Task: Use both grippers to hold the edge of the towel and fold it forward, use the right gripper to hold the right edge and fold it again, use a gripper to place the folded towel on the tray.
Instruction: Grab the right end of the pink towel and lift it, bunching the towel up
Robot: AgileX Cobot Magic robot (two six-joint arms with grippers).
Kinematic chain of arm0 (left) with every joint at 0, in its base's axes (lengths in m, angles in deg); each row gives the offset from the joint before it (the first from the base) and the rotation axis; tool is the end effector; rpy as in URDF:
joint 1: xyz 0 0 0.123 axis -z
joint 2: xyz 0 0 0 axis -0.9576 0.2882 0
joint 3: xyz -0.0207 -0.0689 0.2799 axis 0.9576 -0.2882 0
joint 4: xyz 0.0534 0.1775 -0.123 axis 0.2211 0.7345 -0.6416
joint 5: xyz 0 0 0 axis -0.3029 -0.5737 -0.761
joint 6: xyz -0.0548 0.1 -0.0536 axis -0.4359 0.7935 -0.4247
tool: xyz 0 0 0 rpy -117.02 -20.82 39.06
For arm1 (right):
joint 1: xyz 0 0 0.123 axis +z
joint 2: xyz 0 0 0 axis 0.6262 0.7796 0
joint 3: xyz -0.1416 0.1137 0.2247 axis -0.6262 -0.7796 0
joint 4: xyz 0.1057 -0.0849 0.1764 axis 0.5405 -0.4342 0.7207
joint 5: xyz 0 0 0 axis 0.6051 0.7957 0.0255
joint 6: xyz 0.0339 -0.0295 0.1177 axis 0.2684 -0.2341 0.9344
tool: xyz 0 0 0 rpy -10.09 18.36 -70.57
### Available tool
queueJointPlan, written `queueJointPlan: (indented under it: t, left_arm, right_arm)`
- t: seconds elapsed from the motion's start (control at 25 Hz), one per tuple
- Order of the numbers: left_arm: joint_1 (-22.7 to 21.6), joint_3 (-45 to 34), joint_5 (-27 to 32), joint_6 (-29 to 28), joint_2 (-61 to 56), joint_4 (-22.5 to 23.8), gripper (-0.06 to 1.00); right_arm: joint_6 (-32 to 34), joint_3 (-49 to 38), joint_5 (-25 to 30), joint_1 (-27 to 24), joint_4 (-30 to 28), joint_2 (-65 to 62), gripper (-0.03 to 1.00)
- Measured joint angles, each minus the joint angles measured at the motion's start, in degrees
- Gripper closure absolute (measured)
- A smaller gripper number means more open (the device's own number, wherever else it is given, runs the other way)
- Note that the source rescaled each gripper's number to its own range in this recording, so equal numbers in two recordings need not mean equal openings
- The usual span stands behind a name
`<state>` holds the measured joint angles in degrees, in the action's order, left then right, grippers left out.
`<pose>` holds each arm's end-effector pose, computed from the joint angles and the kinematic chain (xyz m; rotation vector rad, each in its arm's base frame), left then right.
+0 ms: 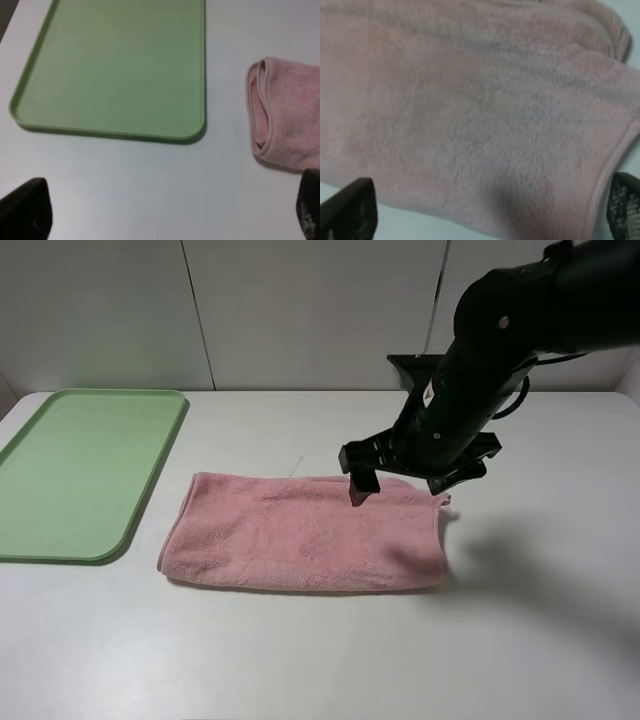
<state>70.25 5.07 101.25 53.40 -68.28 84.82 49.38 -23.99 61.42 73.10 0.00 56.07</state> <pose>-0.0039 0.0036 0.2445 -0.0999 2.0425 0.0466 0.2630 0.1831 0.1760 -0.3853 2.8409 0.2298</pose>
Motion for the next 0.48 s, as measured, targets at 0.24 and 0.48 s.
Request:
queueJointPlan:
  t: [0.24,0.48]
  left_arm:
    - [-0.2,0.0,0.0,0.0,0.0,0.1,-0.04]
    - [-0.2,0.0,0.0,0.0,0.0,0.1,-0.04]
  right_arm:
    - [0.7,0.0,-2.3,-1.9,0.2,6.4,-0.03]
    - [1.8,0.0,-4.7,-7.3,0.2,9.9,-0.03]
